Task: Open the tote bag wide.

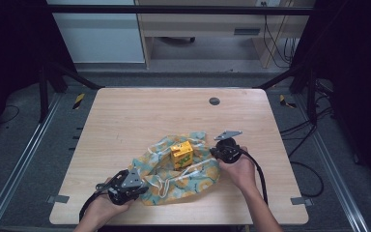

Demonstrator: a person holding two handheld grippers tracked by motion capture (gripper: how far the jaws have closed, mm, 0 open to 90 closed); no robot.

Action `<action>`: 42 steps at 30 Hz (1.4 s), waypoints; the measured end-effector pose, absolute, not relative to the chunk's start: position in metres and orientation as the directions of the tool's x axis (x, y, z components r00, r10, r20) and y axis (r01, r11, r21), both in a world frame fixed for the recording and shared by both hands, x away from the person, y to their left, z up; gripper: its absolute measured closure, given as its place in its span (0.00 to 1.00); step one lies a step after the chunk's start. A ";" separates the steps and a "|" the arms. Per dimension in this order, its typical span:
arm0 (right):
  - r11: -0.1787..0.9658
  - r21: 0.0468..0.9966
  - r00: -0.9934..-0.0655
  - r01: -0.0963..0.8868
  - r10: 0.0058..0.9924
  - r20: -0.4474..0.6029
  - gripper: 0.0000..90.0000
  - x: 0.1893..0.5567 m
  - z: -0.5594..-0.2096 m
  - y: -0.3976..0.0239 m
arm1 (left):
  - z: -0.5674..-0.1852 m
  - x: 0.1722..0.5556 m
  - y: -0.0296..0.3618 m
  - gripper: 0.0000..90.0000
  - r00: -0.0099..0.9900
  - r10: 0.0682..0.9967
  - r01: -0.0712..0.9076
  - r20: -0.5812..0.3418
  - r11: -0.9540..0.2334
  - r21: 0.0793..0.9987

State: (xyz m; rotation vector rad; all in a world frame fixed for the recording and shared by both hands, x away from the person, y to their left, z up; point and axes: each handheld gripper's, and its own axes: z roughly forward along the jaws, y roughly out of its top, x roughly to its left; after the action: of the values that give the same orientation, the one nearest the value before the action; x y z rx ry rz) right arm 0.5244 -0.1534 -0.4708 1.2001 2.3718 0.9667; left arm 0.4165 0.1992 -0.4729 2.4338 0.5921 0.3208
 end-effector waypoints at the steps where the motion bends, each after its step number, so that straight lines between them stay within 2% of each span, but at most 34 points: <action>1: 0.427 0.687 -0.603 0.588 0.797 0.021 1.00 0.525 -0.472 -0.154 | -0.474 0.416 0.199 0.98 0.868 0.489 0.343 0.082 -0.712 0.613; 12: 0.423 0.660 -0.591 0.620 0.805 0.040 0.96 0.527 -0.475 -0.152 | -0.474 0.416 0.203 0.99 0.868 0.491 0.345 0.081 -0.712 0.612; 18: 0.421 0.660 -0.589 0.623 0.807 0.041 0.86 0.527 -0.474 -0.155 | -0.475 0.416 0.204 0.98 0.864 0.497 0.350 0.077 -0.704 0.617; 20: 0.405 0.681 -0.584 0.611 0.810 0.043 0.79 0.526 -0.470 -0.156 | -0.474 0.414 0.205 0.94 0.859 0.506 0.350 0.082 -0.695 0.628; 22: 0.387 0.703 -0.578 0.597 0.815 0.044 0.66 0.523 -0.465 -0.157 | -0.470 0.412 0.205 0.90 0.858 0.505 0.335 0.093 -0.687 0.645; 26: 0.348 0.754 -0.564 0.557 0.825 0.036 0.49 0.515 -0.450 -0.160 | -0.460 0.407 0.205 0.76 0.844 0.523 0.312 0.117 -0.657 0.686; 29: 0.317 0.790 -0.567 0.524 0.822 0.046 0.43 0.506 -0.439 -0.163 | -0.452 0.406 0.205 0.66 0.830 0.542 0.297 0.129 -0.626 0.721; 31: 0.316 0.801 -0.575 0.509 0.817 0.043 0.40 0.499 -0.433 -0.165 | -0.446 0.405 0.205 0.58 0.823 0.550 0.286 0.139 -0.614 0.736; 36: 0.319 0.820 -0.607 0.475 0.794 0.043 0.39 0.479 -0.424 -0.164 | -0.433 0.405 0.203 0.47 0.818 0.558 0.265 0.142 -0.584 0.768; 42: 0.332 0.823 -0.640 0.461 0.767 0.049 0.38 0.463 -0.424 -0.157 | -0.426 0.405 0.197 0.42 0.822 0.549 0.247 0.151 -0.583 0.774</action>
State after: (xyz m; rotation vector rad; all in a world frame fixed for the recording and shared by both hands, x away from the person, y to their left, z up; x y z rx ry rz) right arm 0.4626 -0.1567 -0.4239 1.0909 2.2538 1.2176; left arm 0.4048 0.1974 -0.4258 2.2037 0.5810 0.4843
